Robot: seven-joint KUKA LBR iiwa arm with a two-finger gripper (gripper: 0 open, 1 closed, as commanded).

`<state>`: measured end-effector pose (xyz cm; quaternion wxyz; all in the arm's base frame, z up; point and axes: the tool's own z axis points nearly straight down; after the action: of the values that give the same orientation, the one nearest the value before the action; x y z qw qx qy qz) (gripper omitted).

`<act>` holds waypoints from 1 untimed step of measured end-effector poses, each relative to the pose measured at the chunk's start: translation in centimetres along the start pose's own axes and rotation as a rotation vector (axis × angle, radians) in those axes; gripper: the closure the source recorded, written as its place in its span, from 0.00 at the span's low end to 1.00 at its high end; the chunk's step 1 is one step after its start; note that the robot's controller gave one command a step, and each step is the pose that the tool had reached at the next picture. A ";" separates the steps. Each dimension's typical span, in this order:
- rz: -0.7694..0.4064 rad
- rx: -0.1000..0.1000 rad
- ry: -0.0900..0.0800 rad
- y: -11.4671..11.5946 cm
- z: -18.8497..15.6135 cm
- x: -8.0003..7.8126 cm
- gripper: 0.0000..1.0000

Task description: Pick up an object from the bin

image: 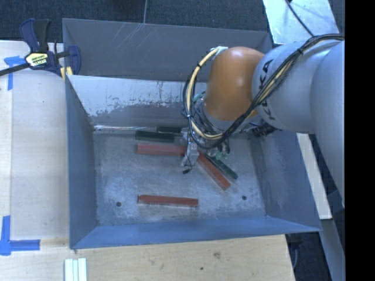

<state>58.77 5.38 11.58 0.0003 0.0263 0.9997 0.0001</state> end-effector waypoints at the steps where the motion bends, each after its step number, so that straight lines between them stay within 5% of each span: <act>1: -0.001 -0.001 -0.004 0.0 -1.1 -0.1 1.00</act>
Offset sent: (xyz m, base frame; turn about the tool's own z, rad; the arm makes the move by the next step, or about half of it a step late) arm -0.0001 -0.0001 0.0362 0.0000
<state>58.89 5.38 12.72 0.0025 0.0259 0.9997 0.0003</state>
